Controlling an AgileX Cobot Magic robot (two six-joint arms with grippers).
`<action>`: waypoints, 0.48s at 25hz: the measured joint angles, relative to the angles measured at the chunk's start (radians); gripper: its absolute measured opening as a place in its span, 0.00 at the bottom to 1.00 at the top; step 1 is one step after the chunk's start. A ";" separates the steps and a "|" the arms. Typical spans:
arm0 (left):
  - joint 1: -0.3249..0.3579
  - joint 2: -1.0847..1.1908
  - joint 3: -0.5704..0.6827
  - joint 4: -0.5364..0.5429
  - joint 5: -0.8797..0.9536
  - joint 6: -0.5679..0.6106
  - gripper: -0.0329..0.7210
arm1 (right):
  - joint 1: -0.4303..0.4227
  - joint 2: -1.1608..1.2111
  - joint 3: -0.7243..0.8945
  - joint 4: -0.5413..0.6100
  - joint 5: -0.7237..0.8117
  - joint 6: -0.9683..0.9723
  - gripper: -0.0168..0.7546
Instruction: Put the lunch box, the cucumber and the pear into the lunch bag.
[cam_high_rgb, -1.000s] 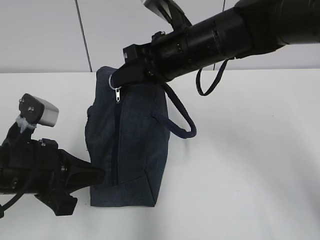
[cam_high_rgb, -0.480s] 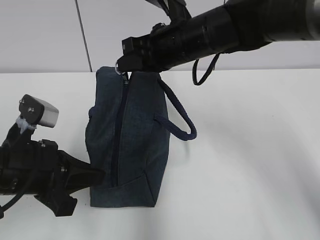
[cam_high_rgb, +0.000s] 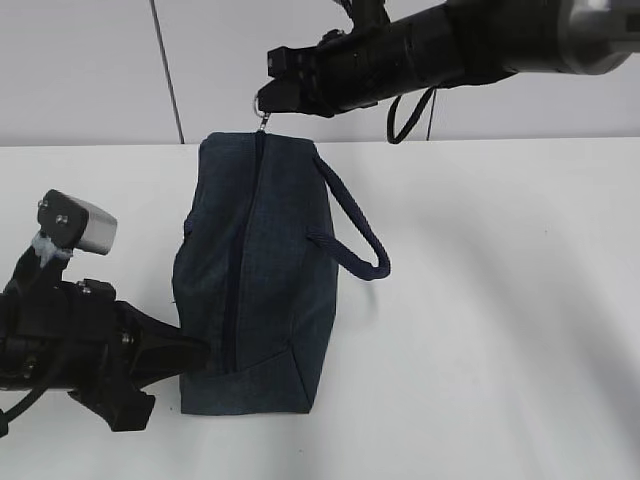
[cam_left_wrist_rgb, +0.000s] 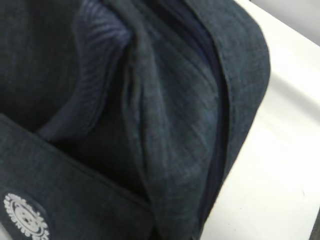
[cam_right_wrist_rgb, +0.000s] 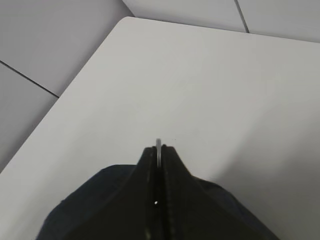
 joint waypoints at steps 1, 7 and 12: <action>0.000 0.000 0.000 0.000 0.000 -0.008 0.03 | -0.004 0.023 -0.018 0.000 0.002 0.004 0.03; 0.000 0.000 0.000 0.000 0.001 -0.020 0.03 | -0.009 0.167 -0.136 0.002 0.006 0.013 0.03; 0.000 0.000 0.000 0.000 0.006 -0.021 0.03 | -0.010 0.198 -0.189 0.003 0.035 0.021 0.03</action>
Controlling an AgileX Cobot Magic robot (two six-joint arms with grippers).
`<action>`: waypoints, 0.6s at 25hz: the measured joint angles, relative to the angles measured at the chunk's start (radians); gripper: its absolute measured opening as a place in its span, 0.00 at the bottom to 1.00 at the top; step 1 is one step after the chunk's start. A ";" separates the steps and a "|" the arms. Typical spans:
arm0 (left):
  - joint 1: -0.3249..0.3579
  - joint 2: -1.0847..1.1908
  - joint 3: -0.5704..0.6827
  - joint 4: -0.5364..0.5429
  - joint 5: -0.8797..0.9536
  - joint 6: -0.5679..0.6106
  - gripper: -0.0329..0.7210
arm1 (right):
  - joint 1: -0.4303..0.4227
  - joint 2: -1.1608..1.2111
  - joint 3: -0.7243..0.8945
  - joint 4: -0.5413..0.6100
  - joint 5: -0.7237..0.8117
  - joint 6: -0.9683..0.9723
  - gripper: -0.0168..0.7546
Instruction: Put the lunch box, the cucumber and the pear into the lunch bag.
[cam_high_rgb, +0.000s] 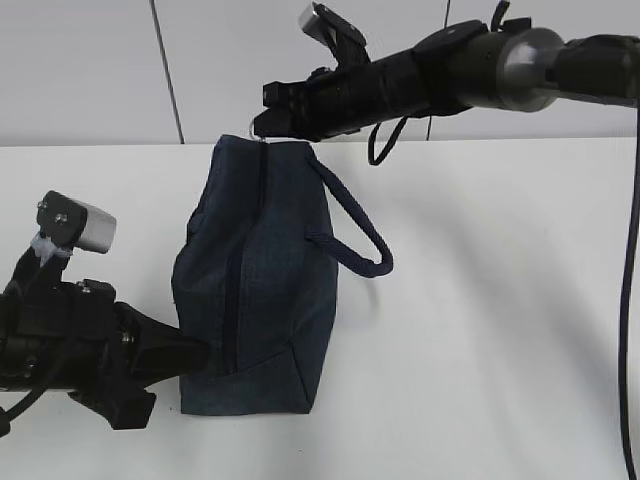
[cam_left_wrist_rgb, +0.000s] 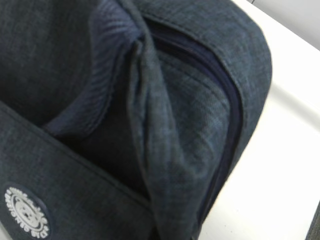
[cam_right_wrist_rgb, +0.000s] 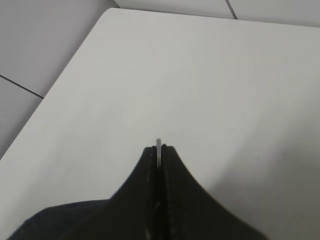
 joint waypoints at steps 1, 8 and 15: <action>0.000 0.000 0.000 0.000 0.001 0.000 0.04 | 0.000 0.000 -0.012 -0.002 0.010 0.000 0.03; 0.003 -0.098 0.002 0.000 0.018 -0.049 0.40 | -0.002 0.000 -0.035 -0.074 0.040 0.034 0.03; 0.060 -0.283 -0.117 0.000 -0.161 -0.312 0.46 | -0.003 0.000 -0.035 -0.102 0.059 0.050 0.03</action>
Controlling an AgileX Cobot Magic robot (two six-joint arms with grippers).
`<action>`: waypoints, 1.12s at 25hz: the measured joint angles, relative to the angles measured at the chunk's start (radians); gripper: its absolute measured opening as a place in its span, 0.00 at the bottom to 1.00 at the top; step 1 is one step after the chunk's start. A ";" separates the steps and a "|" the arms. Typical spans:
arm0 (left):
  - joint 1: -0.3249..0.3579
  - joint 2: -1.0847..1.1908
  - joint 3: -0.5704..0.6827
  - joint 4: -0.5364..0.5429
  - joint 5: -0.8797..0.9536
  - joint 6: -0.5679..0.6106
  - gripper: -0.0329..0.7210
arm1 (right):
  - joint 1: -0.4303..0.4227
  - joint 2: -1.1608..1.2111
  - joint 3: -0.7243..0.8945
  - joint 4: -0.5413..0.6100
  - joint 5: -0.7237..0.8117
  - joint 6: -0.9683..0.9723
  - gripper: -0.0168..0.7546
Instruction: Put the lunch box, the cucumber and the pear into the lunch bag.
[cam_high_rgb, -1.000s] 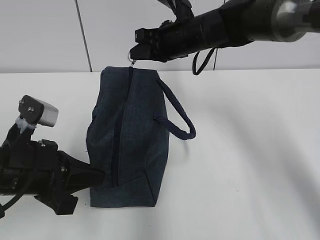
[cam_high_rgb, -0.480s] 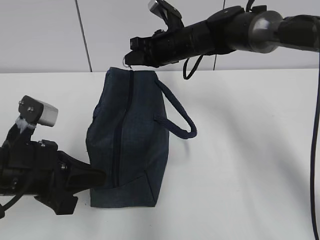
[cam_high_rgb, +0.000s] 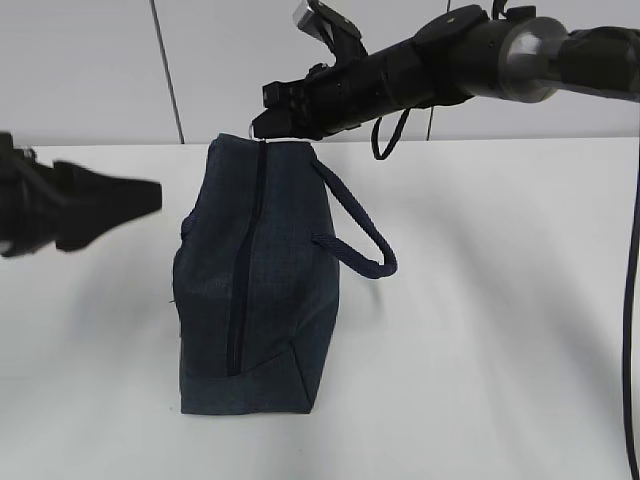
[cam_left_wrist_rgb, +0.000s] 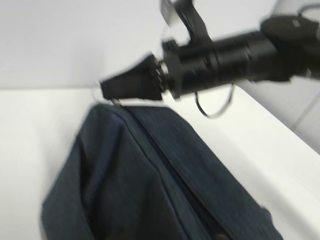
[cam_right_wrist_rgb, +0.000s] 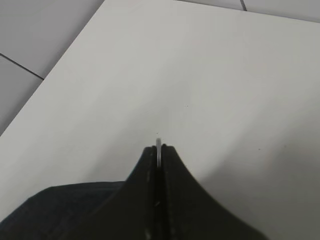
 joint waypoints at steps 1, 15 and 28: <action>0.002 0.004 -0.035 0.000 -0.035 -0.010 0.46 | 0.000 0.000 0.000 -0.001 0.001 0.000 0.03; -0.010 0.419 -0.407 0.000 -0.061 -0.134 0.43 | 0.000 0.000 -0.002 -0.004 0.007 0.008 0.03; -0.068 0.476 -0.433 0.000 -0.145 -0.158 0.38 | 0.000 0.000 -0.004 -0.004 0.007 0.010 0.03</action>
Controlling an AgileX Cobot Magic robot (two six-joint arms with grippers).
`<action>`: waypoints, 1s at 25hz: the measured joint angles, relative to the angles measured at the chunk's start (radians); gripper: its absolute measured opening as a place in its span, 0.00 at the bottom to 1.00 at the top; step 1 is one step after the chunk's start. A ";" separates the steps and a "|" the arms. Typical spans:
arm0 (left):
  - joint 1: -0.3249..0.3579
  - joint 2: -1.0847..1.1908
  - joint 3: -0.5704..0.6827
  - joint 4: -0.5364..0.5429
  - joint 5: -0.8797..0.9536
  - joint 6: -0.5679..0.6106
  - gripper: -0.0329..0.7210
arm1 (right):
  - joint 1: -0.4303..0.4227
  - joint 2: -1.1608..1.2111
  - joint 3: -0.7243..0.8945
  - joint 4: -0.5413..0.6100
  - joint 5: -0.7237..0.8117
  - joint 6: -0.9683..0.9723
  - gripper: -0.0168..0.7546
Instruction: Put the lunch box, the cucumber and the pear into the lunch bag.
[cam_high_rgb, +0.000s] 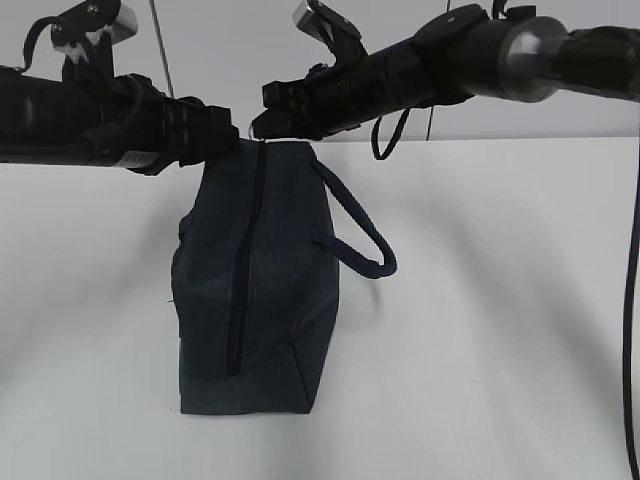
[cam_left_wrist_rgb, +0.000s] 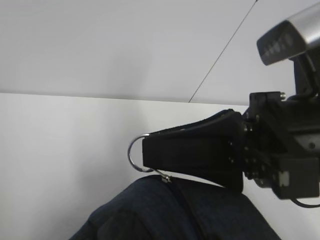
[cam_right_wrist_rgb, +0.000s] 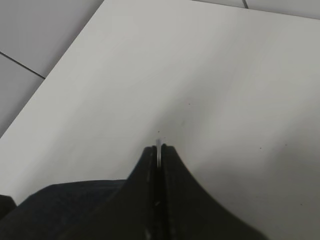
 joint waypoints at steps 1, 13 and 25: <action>0.000 0.003 0.000 0.000 0.007 -0.001 0.35 | 0.000 0.000 0.000 0.000 0.000 0.000 0.03; 0.000 0.031 0.000 0.039 0.085 -0.046 0.07 | -0.001 0.000 0.000 0.000 -0.011 0.008 0.03; 0.000 -0.033 0.003 0.088 0.076 -0.049 0.07 | -0.053 0.021 0.000 -0.039 0.005 0.061 0.03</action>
